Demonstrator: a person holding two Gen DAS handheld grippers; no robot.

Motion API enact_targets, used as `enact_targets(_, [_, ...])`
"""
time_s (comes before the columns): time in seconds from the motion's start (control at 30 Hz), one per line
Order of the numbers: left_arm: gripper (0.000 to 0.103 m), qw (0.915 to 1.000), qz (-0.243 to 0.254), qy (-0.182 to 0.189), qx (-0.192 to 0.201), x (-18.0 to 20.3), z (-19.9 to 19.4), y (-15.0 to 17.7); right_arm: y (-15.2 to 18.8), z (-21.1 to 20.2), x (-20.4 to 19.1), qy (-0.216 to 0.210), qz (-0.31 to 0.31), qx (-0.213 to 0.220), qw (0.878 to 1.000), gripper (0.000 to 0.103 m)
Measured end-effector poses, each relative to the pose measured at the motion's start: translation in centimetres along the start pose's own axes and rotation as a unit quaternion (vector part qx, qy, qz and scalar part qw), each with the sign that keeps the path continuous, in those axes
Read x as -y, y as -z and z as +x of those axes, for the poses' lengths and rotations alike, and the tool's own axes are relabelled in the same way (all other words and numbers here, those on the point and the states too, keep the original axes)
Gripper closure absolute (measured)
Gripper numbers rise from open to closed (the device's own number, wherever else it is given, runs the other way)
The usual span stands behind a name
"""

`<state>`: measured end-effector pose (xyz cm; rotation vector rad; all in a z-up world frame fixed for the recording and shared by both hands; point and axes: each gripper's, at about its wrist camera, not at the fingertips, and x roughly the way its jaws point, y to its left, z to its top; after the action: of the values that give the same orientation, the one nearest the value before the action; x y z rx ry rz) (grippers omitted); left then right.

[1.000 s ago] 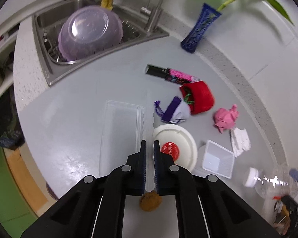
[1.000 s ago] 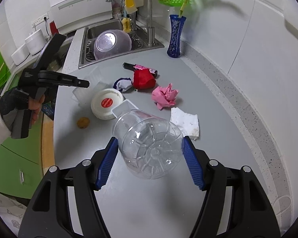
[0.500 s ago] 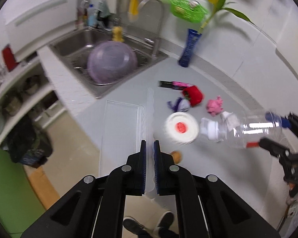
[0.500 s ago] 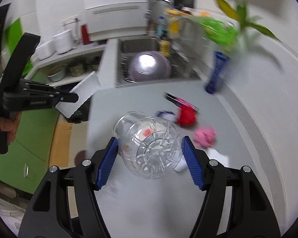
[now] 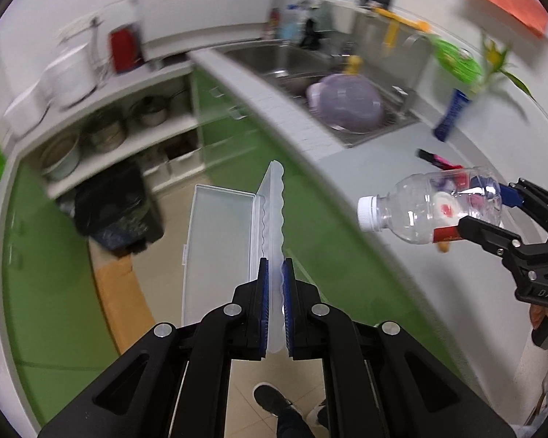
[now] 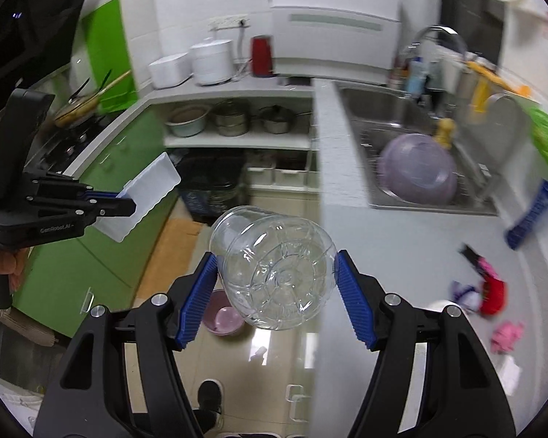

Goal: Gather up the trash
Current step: 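Carry the bottle and tray to the pink wastebasket and release both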

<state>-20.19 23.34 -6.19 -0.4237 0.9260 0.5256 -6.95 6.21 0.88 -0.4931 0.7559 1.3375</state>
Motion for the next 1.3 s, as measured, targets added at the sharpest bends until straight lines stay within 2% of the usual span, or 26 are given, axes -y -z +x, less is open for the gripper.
enact_targets(0.17, [0.096,0.9987,-0.049,-0.005,-0.014,-5.0,2.9,2.2,-1.1,6.0,-4.2,-0.021,-0.017,-0.024,0.999,0.038])
enact_targets(0.37, [0.096,0.9943,-0.099,0.003,-0.038,-10.8,10.7,6.6,0.5,15.5,-6.6,-0.027,-0.051,-0.055,0.997,0.038])
enact_targets(0.5, [0.096,0.9911,-0.120,0.012,-0.057,-14.1,19.3,10.8,4.5,23.8,-8.0,-0.022,-0.068,-0.074,0.995,0.038])
enact_targets(0.7, [0.096,0.9865,-0.144,0.016,-0.076,-16.8,30.6,15.9,11.3,32.7,-8.4,-0.023,-0.067,-0.095,0.993,0.038])
enact_targets(0.77, [0.094,0.9847,-0.151,0.020,-0.086,-17.4,33.1,16.9,12.9,34.7,-8.2,-0.024,-0.069,-0.100,0.992,0.038])
enact_targets(0.83, [0.081,0.9809,-0.168,0.030,-0.093,-18.3,35.6,17.7,14.3,36.3,-7.9,-0.024,-0.073,-0.104,0.992,0.038])
enact_targets(0.9, [0.015,0.9787,-0.184,0.028,-0.087,-19.2,37.1,18.2,15.5,37.8,-7.5,-0.022,-0.072,-0.108,0.991,0.038])
enact_targets(0.93, [0.005,0.9781,-0.190,0.029,-0.081,-19.4,37.4,18.4,16.0,38.5,-7.2,-0.023,-0.071,-0.110,0.991,0.038])
enact_targets(1.1, [0.005,0.9753,-0.208,0.016,-0.073,-21.1,38.2,18.5,17.3,41.2,-7.3,-0.033,-0.076,-0.122,0.989,0.038])
enact_targets(1.3, [0.005,0.9709,-0.234,0.018,-0.045,-23.7,36.2,18.8,18.0,44.7,-9.6,-0.062,-0.089,-0.145,0.984,0.037])
